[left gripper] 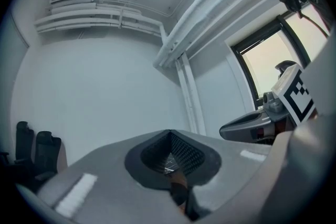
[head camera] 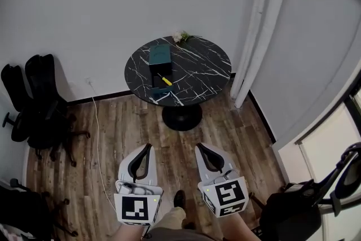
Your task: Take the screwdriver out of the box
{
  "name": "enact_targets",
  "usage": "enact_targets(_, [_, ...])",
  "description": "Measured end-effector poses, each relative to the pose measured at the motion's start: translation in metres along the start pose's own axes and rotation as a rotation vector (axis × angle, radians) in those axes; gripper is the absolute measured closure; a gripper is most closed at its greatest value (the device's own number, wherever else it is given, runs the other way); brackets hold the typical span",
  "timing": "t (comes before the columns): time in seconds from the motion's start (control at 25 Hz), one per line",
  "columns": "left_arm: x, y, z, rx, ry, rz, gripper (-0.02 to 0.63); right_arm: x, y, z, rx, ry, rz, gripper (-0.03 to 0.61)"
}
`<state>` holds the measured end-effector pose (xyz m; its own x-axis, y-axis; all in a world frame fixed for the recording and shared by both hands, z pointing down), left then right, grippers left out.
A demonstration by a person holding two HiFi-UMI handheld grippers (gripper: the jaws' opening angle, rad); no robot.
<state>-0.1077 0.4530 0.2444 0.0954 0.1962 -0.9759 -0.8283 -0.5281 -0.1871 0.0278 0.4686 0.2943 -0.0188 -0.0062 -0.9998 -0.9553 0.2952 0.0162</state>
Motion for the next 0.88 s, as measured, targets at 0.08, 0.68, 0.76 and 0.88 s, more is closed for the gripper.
enact_targets(0.08, [-0.002,0.01,-0.021,-0.005,-0.011,0.001,0.614,0.002,-0.007,-0.025,0.007,-0.002,0.001,0.552])
enact_targets(0.68, [-0.014,0.118,-0.14,0.057,-0.073,-0.009,0.614,0.031,-0.053,-0.183,-0.004,-0.051,0.051,0.553])
enact_targets(0.76, [-0.015,0.124,-0.15,0.055,-0.08,-0.014,0.614,0.033,-0.057,-0.194,-0.002,-0.055,0.056,0.553])
enact_targets(0.88, [-0.02,0.129,-0.163,0.054,-0.078,-0.013,0.614,0.031,-0.061,-0.208,0.0,-0.057,0.06,0.553])
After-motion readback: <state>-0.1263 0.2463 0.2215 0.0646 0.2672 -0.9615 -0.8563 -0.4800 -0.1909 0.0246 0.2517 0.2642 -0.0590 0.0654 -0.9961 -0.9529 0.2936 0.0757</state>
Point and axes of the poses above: the fingertips, and each gripper's own axes: z backward along the fingers, y to its left, x out of its top, the point moved 2 cm from there along z, backward along the fingers, and after that the axes turned 7 degrees about -y, right-handed, at the moved point
